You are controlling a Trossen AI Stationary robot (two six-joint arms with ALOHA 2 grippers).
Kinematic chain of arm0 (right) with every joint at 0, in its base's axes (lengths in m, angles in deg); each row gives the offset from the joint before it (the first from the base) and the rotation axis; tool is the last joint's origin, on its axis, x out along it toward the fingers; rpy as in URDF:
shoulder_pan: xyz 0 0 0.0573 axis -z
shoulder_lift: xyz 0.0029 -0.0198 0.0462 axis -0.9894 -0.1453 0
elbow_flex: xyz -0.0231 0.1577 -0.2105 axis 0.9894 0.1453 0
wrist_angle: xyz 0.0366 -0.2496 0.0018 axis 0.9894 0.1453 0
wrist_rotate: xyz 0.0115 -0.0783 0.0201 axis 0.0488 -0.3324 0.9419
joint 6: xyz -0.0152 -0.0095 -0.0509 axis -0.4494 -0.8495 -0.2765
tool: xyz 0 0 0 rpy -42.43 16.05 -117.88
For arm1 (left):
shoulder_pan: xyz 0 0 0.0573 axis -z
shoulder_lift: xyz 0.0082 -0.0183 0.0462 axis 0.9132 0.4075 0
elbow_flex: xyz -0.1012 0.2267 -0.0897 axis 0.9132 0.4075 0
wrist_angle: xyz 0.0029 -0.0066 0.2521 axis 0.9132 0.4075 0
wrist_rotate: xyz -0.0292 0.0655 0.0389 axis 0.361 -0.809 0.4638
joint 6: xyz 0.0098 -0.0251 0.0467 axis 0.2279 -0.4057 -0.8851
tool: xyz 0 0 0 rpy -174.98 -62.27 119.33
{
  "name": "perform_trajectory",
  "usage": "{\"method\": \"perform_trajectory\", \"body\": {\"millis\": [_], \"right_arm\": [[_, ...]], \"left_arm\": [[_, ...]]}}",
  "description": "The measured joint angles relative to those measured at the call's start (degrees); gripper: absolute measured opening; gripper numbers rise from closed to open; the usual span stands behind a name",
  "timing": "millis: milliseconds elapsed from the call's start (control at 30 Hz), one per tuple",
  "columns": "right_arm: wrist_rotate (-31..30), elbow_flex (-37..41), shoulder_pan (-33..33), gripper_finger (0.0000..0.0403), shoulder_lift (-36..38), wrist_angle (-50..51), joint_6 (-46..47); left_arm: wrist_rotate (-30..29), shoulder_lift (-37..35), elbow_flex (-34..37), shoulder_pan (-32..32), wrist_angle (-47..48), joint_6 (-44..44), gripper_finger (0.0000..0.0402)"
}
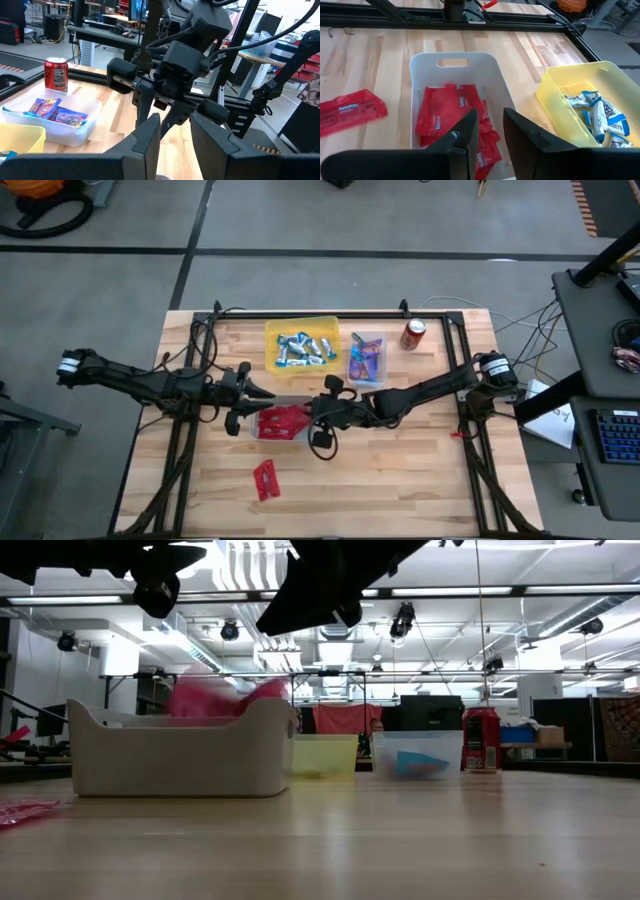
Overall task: Sort candy
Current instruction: Put the red candy into the gray bin
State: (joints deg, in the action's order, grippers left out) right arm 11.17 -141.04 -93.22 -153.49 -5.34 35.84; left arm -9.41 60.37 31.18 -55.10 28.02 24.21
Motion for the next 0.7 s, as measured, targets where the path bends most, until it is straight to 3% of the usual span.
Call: {"method": "perform_trajectory", "body": {"millis": [533, 700], "right_arm": [[1.36, 0.09, -0.86, 0.0082, 0.52, 1.16, -0.43], [1.42, 0.09, -2.42, 0.0082, 3.13, 7.16, -0.41]], "left_arm": [[0.02, 0.91, -0.02, 0.84, 0.04, 2.72, 0.0093], [0.02, 4.7, -0.41, 4.09, 0.22, 4.19, 0.0093]]}}
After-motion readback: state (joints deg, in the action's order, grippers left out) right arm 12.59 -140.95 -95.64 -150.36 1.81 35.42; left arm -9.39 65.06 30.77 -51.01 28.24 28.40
